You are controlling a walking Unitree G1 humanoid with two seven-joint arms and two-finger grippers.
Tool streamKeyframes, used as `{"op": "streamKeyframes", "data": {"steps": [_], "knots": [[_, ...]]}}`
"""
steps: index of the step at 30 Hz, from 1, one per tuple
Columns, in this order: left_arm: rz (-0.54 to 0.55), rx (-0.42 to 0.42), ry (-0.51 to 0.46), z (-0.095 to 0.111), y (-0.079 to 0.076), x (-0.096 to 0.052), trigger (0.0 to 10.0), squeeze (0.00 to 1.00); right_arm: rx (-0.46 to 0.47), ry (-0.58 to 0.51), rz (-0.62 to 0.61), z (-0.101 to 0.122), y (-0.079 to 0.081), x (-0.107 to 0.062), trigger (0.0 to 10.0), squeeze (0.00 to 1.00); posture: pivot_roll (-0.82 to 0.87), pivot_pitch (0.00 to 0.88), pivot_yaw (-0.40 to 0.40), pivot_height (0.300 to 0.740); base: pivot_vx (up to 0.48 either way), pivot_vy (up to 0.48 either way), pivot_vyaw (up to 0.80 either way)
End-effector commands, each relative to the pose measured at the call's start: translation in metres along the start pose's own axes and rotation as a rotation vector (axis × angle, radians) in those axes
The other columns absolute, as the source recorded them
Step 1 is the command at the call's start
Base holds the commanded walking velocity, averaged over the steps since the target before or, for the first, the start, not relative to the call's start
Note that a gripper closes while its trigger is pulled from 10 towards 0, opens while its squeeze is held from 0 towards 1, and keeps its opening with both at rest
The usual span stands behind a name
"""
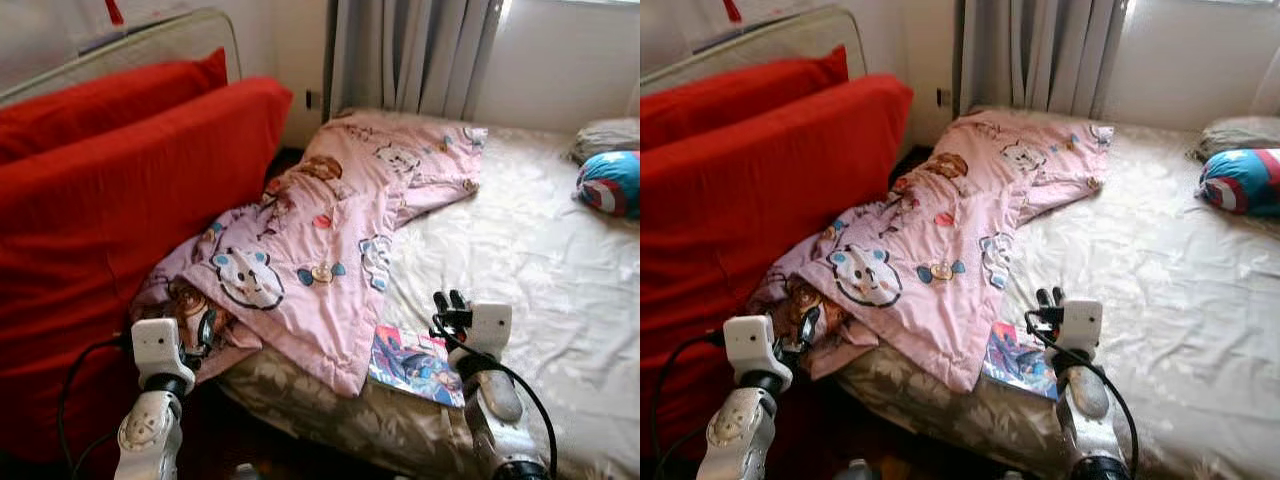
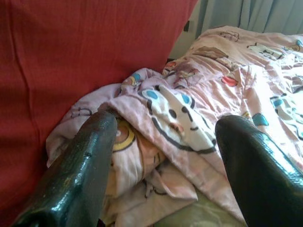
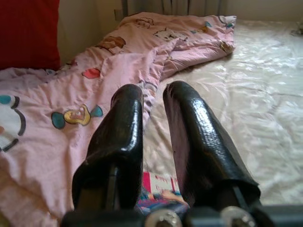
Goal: Clean up the room
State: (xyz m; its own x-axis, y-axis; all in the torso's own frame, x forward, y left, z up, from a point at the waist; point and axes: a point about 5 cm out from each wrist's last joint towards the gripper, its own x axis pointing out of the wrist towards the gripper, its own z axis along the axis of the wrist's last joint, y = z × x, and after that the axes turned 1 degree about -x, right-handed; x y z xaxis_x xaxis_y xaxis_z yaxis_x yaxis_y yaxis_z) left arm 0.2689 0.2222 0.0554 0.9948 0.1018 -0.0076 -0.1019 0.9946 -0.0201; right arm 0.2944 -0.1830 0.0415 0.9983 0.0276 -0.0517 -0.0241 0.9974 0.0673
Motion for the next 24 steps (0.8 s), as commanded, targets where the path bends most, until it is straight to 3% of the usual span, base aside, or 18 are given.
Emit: {"op": "streamKeyframes", "data": {"steps": [1,24], "knots": [[-0.008,0.004,-0.005,0.0041,0.0001,0.0025,10.0,0.00,-0.003,-0.026,-0.009,0.0057,-0.0042,0.0003,10.0,0.00,-0.06,0.000,0.012,0.653,0.000,0.000,0.00],[-0.032,-0.042,0.037,-0.0013,-0.0054,-0.0005,10.0,0.00,-0.007,0.005,0.012,0.0035,0.0001,0.0009,10.0,0.00,-0.05,0.000,0.006,0.653,0.000,0.000,0.00]]}}
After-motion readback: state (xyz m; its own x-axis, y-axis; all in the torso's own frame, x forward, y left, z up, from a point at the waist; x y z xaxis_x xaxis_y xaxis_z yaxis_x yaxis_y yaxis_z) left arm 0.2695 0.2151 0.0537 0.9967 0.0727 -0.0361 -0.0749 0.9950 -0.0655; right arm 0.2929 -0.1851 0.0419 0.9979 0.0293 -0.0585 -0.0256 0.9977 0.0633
